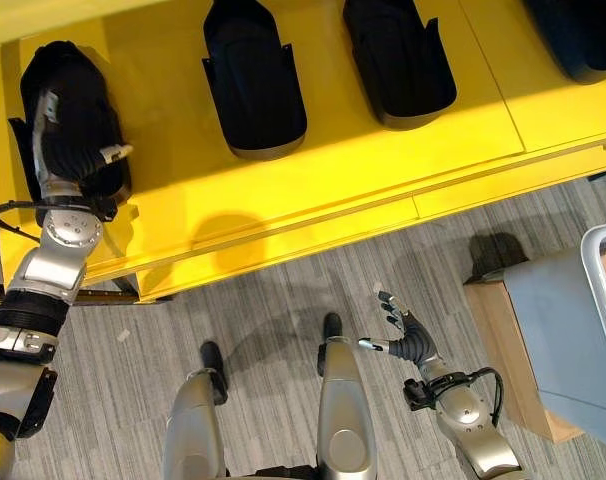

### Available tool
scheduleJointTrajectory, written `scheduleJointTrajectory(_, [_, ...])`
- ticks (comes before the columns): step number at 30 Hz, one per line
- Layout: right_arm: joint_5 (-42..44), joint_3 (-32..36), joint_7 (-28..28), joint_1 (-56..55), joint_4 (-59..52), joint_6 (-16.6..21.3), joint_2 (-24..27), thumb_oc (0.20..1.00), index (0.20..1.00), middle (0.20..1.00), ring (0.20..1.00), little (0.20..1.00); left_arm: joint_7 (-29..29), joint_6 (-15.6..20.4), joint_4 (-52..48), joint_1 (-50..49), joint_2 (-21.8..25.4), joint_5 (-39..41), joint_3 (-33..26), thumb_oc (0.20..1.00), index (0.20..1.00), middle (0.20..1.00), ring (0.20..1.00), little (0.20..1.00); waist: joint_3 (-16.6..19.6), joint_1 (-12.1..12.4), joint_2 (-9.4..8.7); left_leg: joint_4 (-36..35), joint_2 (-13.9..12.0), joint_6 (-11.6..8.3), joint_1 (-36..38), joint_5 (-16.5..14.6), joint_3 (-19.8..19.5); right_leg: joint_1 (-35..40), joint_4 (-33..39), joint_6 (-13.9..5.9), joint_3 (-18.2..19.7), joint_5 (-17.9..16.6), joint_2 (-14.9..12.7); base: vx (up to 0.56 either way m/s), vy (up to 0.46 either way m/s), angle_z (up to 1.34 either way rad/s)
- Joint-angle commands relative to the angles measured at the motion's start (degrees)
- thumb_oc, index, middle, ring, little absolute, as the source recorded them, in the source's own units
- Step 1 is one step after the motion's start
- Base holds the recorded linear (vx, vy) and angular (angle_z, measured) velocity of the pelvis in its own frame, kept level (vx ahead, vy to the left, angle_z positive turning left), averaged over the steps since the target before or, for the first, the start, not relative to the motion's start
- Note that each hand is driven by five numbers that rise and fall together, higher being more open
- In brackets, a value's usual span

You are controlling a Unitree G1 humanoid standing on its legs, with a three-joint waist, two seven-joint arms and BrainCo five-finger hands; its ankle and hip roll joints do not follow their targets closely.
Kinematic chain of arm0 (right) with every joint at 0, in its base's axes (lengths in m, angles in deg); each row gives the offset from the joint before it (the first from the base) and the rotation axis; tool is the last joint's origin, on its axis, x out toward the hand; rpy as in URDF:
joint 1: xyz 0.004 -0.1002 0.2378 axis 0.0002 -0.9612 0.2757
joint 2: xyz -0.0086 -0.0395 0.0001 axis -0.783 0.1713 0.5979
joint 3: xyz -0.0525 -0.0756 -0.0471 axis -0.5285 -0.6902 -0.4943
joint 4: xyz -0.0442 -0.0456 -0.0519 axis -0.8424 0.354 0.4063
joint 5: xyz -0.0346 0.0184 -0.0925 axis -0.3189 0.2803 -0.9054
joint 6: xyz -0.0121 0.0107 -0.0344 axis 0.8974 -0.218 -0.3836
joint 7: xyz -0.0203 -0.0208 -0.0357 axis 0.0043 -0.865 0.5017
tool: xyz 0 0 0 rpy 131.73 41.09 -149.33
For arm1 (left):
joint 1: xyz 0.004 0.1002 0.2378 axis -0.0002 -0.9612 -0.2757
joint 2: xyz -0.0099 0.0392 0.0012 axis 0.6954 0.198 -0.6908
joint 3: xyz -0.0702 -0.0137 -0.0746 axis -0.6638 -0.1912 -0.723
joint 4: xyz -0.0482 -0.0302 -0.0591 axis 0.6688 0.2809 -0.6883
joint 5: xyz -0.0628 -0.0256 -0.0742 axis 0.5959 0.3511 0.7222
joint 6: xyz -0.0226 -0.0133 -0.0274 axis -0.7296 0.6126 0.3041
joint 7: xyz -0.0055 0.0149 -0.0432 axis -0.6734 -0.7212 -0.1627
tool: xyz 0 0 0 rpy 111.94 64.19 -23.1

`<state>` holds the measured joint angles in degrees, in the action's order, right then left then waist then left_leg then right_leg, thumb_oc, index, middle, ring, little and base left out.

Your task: Move parts from the plastic box to the shelf.

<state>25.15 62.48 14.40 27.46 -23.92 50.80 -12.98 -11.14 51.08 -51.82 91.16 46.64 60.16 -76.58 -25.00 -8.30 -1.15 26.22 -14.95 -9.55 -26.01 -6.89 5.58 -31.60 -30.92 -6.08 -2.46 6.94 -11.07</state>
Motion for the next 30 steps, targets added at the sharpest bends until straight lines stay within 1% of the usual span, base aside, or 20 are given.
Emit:
scheduleJointTrajectory(1, [0.4, 1.0, -0.4, -0.2, -1.5, 1.0, 0.4, 1.0, 1.0, 1.0, 1.0, 1.0, 3.3, 4.9, -2.1, 4.8, 4.5, 3.4, -1.0, 1.0, 1.0, 1.0, 1.0, 1.0, 3.3, -0.2, -0.34, 2.0, -1.0, 0.92, 0.3, -0.8, 0.3, 3.4, 1.1, -3.77, 0.4, 0.0, -3.0, 0.0, 0.0, 0.0])
scheduleJointTrajectory(2, [0.4, 0.9, -0.6, -0.1, -1.5, 0.9, 0.4, 1.0, 1.0, 1.0, 1.0, 1.0, 3.5, 5.5, -2.2, 5.4, 4.9, 4.4, -1.1, 1.0, 1.0, 1.0, 1.0, 1.0, 3.3, -0.2, -0.32, 2.0, -0.9, 0.89, 0.3, -0.8, 0.2, 3.5, 1.2, -3.79, 0.4, 0.0, -3.0, -0.08, 0.003, -0.01])
scheduleJointTrajectory(3, [0.3, 0.7, -0.8, -0.1, -1.5, 0.7, 0.5, 1.0, 1.0, 1.0, 1.0, 1.0, 3.5, 6.1, -3.8, 5.4, 5.5, 5.1, -1.4, 1.0, 1.0, 1.0, 1.0, 1.0, 3.3, -0.1, -0.34, 1.7, -0.9, 1.21, -0.3, 0.7, 0.3, 3.1, 1.7, -3.55, 0.5, -1.4, -2.9, 0.0, 0.0, 0.0])
scheduleJointTrajectory(4, [0.3, 0.7, -0.8, -0.1, -1.5, 0.7, 0.5, 1.0, 1.0, 1.0, 1.0, 1.0, 3.5, 6.1, -3.8, 5.3, 5.5, 5.1, -1.4, 1.0, 1.0, 1.0, 1.0, 1.0, 3.4, -0.1, -0.25, 1.9, -0.9, 0.88, 0.4, -0.7, 0.2, 3.6, 1.4, -3.82, 0.3, -0.2, -3.0, 0.0, 0.0, 0.0])
scheduleJointTrajectory(5, [0.2, 0.7, -0.8, -0.1, -1.5, 0.6, 0.5, 1.0, 1.0, 1.0, 1.0, 1.0, 3.5, 6.2, -4.9, 4.9, 5.7, 4.8, -1.5, 1.0, 1.0, 1.0, 1.0, 1.0, 3.4, 0.0, -0.25, 1.9, -0.9, 0.88, 0.5, -0.7, 0.2, 3.7, 1.4, -3.82, 0.3, -0.2, -3.0, 0.0, 0.0, 0.0])
scheduleJointTrajectory(6, [0.1, 0.8, -0.8, 0.1, -1.6, 0.7, 0.5, 1.0, 1.0, 1.0, 1.0, 1.0, 3.4, 6.4, -6.2, 4.4, 6.0, 4.3, -1.7, 1.0, 1.0, 1.0, 1.0, 1.0, 3.3, 0.1, -0.33, 1.6, -0.9, 1.21, -0.2, 0.7, 0.2, 3.2, 1.9, -3.55, 0.4, -1.5, -2.9, -0.08, -0.005, 0.02])
scheduleJointTrajectory(8, [-0.3, 0.9, -0.9, 0.2, -1.6, 0.7, 0.5, 1.0, 1.0, 1.0, 1.0, 1.0, 3.0, 6.6, -9.2, 2.2, 6.1, 3.2, -2.5, 1.0, 1.0, 1.0, 1.0, 1.0, 3.3, 0.3, -0.28, 1.4, -0.9, 1.21, 0.0, 0.8, 0.2, 3.5, 2.1, -3.52, 0.3, -1.5, -2.9, -0.04, -0.002, 0.01])
scheduleJointTrajectory(12, [-0.8, 1.9, -0.9, 0.2, -1.5, 1.1, -0.1, 1.0, 1.0, 1.0, 1.0, 1.0, 0.8, 7.8, -16.3, -7.3, 5.0, 0.5, -5.1, 1.0, 1.0, 1.0, 1.0, 1.0, 3.2, 1.0, -0.35, 1.2, -0.8, 1.22, 0.4, 0.9, 0.0, 4.2, 2.1, -3.35, 0.1, -1.3, -3.0, 0.0, 0.0, 0.0])
scheduleJointTrajectory(15, [-1.3, 2.4, -1.2, 0.6, -1.7, 1.6, -0.3, 1.0, 1.0, 1.0, 1.0, 1.0, -1.1, 7.2, -21.8, -15.9, 3.9, -4.6, -6.9, 1.0, 1.0, 1.0, 1.0, 1.0, 3.1, 1.6, -0.41, 0.7, -0.8, 1.27, 0.9, 1.0, 0.1, 4.7, 2.1, -3.26, 0.2, -1.0, -2.9, 0.0, 0.0, 0.0])
scheduleJointTrajectory(16, [-1.3, 2.3, -1.2, 0.6, -1.7, 1.6, -0.2, 1.0, 1.0, 1.0, 1.0, 1.0, -1.1, 7.2, -21.9, -16.1, 3.8, -4.7, -7.1, 1.0, 1.0, 1.0, 1.0, 1.0, 3.1, 1.6, -0.4, 0.7, -0.8, 1.27, 0.9, 1.0, 0.1, 4.7, 2.1, -3.26, 0.2, -1.0, -2.9, 0.0, 0.0, 0.0])
scheduleJointTrajectory(17, [-1.8, 2.6, -1.2, 1.0, -1.8, 1.9, -0.4, 1.0, 1.0, 1.0, 1.0, 1.0, -2.4, 6.9, -25.5, -22.4, 2.9, -8.6, -8.5, 1.0, 1.0, 1.0, 1.0, 1.0, 2.9, 2.0, -0.43, 0.5, -0.7, 1.37, 1.3, 1.0, 0.0, 5.1, 2.1, -3.24, 0.2, -0.9, -2.9, 0.0, 0.0, 0.0])
scheduleJointTrajectory(18, [-1.9, 2.9, -1.1, 1.2, -1.9, 2.0, -0.4, 1.0, 1.0, 1.0, 1.0, 1.0, -2.9, 7.0, -26.8, -24.6, 2.4, -9.5, -9.0, 1.0, 1.0, 1.0, 1.0, 1.0, 2.8, 2.2, -0.45, 0.4, -0.7, 1.39, 1.4, 1.0, 0.0, 5.3, 2.1, -3.22, 0.1, -0.9, -3.0, 0.01, 0.008, 0.04])
scheduleJointTrajectory(19, [-2.5, 3.1, -1.0, 1.7, -2.2, 2.4, -0.5, 1.0, 1.0, 1.0, 1.0, 1.0, -4.1, 6.9, -29.1, -29.8, 1.5, -12.6, -9.8, 1.0, 1.0, 1.0, 1.0, 1.0, 2.6, 2.6, -0.47, 0.4, -0.7, 1.52, 1.4, 0.9, -0.3, 5.4, 1.8, -3.15, 0.1, -0.7, -3.1, 0.01, 0.005, 0.06])
scheduleJointTrajectory(20, [-2.5, 3.4, -0.9, 1.9, -2.5, 2.5, -0.7, 1.0, 1.0, 1.0, 1.0, 1.0, -5.0, 7.1, -30.4, -32.0, 1.3, -14.1, -9.7, 1.0, 1.0, 1.0, 1.0, 1.0, 2.5, 2.9, -0.51, 0.4, -0.6, 1.59, 1.4, 0.9, -0.4, 5.6, 1.9, -3.11, 0.0, -0.7, -3.2, 0.01, 0.003, 0.06])
scheduleJointTrajectory(21, [-2.5, 3.4, -0.9, 1.9, -2.5, 2.5, -0.7, 1.0, 1.0, 1.0, 1.0, 1.0, -5.1, 7.0, -30.5, -32.2, 1.3, -14.1, -9.8, 1.0, 1.0, 1.0, 1.0, 1.0, 2.5, 2.9, -0.52, 0.4, -0.6, 1.59, 1.5, 0.9, -0.4, 5.6, 1.9, -3.12, 0.0, -0.7, -3.2, 0.01, 0.001, 0.07])
scheduleJointTrajectory(22, [-2.8, 3.5, -0.9, 2.3, -2.8, 2.5, -0.8, 1.0, 1.0, 1.0, 1.0, 1.0, -6.4, 7.2, -32.2, -35.7, 0.4, -14.6, -10.3, 1.0, 1.0, 1.0, 1.0, 1.0, 2.3, 3.3, -0.52, 0.2, -0.5, 1.71, 1.6, 1.0, -0.6, 5.7, 1.8, -3.02, -0.1, -0.6, -3.2, 0.01, 0.0, 0.12])
scheduleJointTrajectory(25, [-3.4, 3.7, -0.6, 3.1, -3.2, 2.7, -0.5, 1.0, 1.0, 1.0, 1.0, 1.0, -8.4, 7.6, -35.8, -41.1, -0.5, -15.9, -11.1, 1.0, 1.0, 1.0, 1.0, 1.0, 1.9, 4.0, -0.54, 0.3, -0.3, 2.0, 1.5, 1.1, -0.8, 5.9, 1.7, -2.96, -0.5, -0.6, -3.4, 0.0, -0.003, 0.13])
scheduleJointTrajectory(30, [-4.0, 3.4, -0.3, 3.4, -3.5, 3.0, -0.3, 1.0, 1.0, 1.0, 1.0, 1.0, -8.9, 7.7, -36.0, -43.2, -0.3, -17.9, -10.1, 1.0, 1.0, 1.0, 1.0, 1.0, 1.8, 4.4, -0.56, 0.3, -0.1, 2.2, 1.4, 1.1, -1.1, 6.0, 1.6, -2.98, -1.0, -0.6, -3.7, 0.0, 0.003, 0.06])
